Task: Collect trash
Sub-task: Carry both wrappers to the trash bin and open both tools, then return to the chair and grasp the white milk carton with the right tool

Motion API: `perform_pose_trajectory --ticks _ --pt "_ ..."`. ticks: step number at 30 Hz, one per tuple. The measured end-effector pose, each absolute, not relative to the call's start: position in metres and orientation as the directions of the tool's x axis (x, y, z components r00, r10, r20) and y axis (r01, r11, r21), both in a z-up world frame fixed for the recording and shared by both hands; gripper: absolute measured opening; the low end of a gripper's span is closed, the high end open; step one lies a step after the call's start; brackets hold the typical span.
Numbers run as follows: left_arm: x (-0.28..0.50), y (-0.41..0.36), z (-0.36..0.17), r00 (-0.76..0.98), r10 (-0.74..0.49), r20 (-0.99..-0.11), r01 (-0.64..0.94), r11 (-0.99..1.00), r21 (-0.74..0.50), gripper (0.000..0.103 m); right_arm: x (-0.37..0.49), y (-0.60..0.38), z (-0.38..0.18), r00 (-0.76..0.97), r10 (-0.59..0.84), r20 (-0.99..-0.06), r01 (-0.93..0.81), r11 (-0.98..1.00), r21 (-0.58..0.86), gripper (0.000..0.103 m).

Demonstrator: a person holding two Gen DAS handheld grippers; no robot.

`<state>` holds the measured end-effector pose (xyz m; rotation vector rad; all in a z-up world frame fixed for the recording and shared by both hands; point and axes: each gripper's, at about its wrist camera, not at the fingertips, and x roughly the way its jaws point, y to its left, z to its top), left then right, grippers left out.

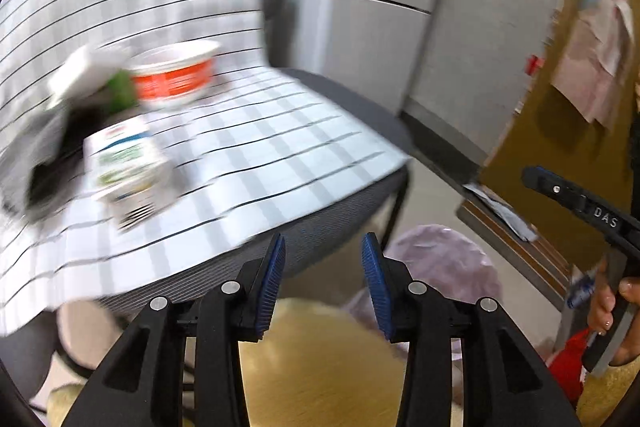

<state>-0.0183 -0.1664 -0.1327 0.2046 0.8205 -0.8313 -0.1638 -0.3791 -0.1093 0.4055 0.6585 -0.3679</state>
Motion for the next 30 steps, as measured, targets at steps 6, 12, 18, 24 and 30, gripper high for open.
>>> perform_pose_trajectory --ticks 6,12,18,24,30 --pt "0.005 -0.104 -0.128 0.481 -0.503 -0.718 0.605 0.783 -0.143 0.042 -0.11 -0.33 -0.097 0.762 -0.065 -0.645 0.287 0.926 0.246 0.039" --pt "0.033 -0.041 -0.117 0.584 -0.399 -0.707 0.45 0.884 -0.127 0.044 -0.041 -0.268 -0.091 0.762 0.101 -0.64 0.069 0.969 0.235 0.058" --pt "0.058 0.016 -0.112 0.649 -0.279 -0.708 0.285 0.952 -0.113 0.065 0.023 -0.219 -0.107 0.715 0.214 -0.665 -0.048 0.965 0.258 0.087" --pt "0.067 0.043 -0.113 0.668 -0.207 -0.715 0.198 0.975 -0.098 0.073 0.072 -0.184 -0.13 0.682 0.207 -0.701 -0.098 0.976 0.193 0.093" --pt "0.071 0.058 -0.119 0.658 -0.199 -0.726 0.17 0.979 -0.114 0.073 0.109 -0.193 -0.154 0.653 0.199 -0.731 -0.047 0.974 0.224 0.093"
